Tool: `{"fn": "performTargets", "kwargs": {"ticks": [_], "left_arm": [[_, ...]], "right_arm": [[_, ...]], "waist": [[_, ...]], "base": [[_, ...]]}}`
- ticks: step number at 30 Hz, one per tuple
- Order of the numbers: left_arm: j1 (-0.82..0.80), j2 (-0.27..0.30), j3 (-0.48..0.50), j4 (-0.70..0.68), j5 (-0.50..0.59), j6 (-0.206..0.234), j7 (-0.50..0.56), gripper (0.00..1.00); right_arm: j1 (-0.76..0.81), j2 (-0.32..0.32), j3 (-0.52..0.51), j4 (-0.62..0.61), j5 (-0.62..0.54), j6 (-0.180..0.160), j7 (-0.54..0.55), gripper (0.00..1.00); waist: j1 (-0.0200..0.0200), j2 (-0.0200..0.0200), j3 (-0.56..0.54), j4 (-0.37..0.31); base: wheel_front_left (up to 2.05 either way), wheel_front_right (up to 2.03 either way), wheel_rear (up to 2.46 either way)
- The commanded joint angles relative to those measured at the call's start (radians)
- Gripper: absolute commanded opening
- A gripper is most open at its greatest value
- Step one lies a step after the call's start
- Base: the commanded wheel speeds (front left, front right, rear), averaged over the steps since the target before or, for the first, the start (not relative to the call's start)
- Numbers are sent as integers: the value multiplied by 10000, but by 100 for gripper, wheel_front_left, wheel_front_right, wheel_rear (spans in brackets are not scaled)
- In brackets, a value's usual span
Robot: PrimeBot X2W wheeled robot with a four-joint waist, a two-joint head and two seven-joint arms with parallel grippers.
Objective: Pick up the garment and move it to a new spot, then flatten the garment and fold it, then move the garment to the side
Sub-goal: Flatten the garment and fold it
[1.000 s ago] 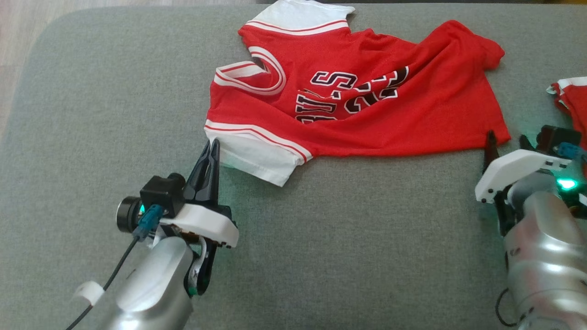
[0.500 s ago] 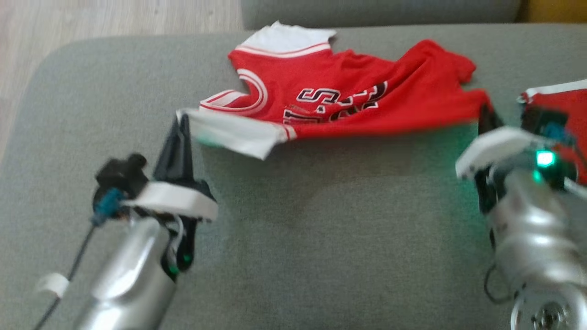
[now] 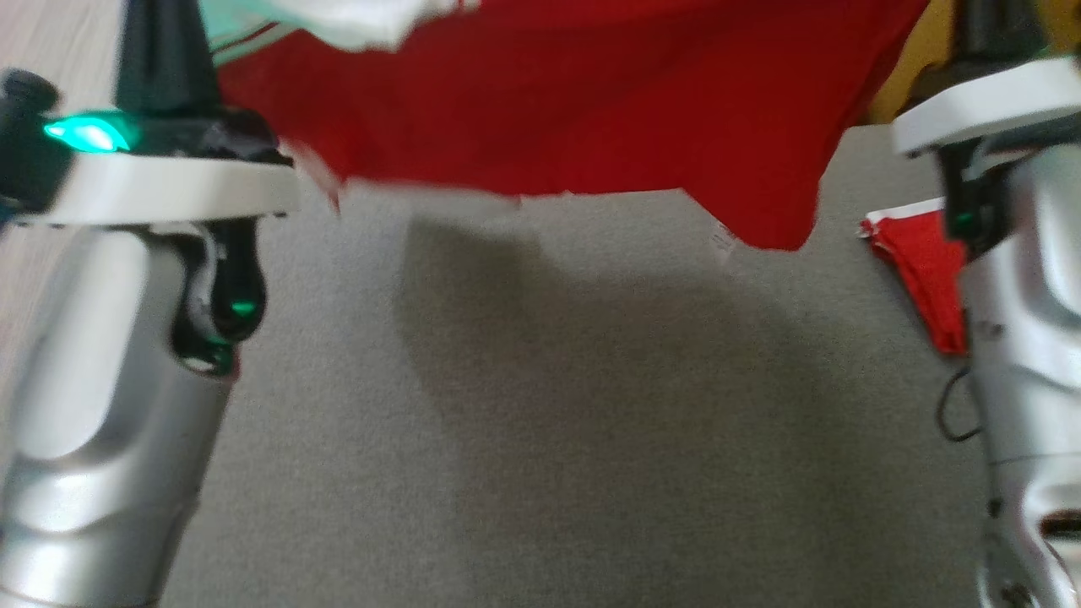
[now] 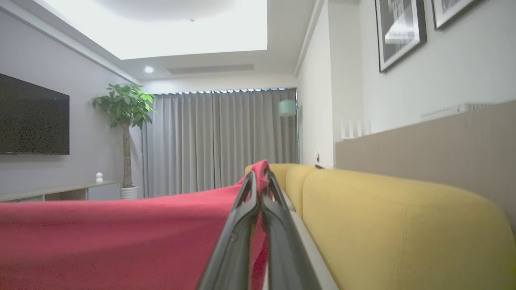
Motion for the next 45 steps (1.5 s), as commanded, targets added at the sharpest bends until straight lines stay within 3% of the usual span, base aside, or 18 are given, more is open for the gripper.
{"fn": "performTargets", "kwargs": {"ticks": [1, 10, 14, 17, 23, 26, 27, 33, 38, 45], "left_arm": [[-627, 470, 594, -674, -25, 158, 148, 0], [-166, 1594, 1073, -3476, 49, 1048, 1713, 0], [-455, 1970, 1150, -3323, -113, 1054, 2431, 0], [-1233, 2105, 1082, -2444, -206, 781, 2763, 0], [-4162, 2141, 755, 836, 275, -59, 2622, 0], [-6004, 2003, 620, 2564, 726, -341, 2134, 0], [-6004, 2003, 620, 2564, 726, -341, 2134, 0], [-8487, 1467, 377, 5056, 1266, -779, 845, 0], [-8514, 944, -72, 6590, 1349, -1438, 40, 0], [-6599, 459, -874, 7966, 1523, -2209, -645, 0]], "right_arm": [[-124, -130, 224, -941, 205, -9, 271, 0], [1689, -710, -362, -5795, 792, -9, 3167, 0], [1967, -690, -628, -6791, 679, -9, 4183, 0], [1423, -531, -723, -6705, 843, -9, 4631, 0], [-1401, -818, 46, -4207, 417, -9, 4248, 0], [-3321, -679, 113, -2369, 180, -9, 3475, 0], [-3321, -679, 113, -2369, 180, -9, 3475, 0], [-5940, -628, -59, 745, -918, -9, 1296, 0], [-6081, -601, -353, 2748, -1441, -9, 282, 0], [-4560, -807, 262, 4935, -1624, -9, 113, 0]], "waist": [[3, 0, -197, -163], [3, 0, 28, -143], [3, 0, 629, -98], [3, 0, 1492, -70], [3, 0, 3281, -42], [3, 0, 3930, 34], [3, 0, 3930, 34], [3, 0, 4497, 282], [3, 0, 4460, 509], [3, 0, 4164, 779]], "base": [[0, 0, 0], [0, 0, 0], [0, 0, 0], [0, 0, 0], [0, 0, 0], [0, 0, 0], [0, 0, 0], [0, 0, 0], [0, 0, 0], [0, 0, 0]]}}
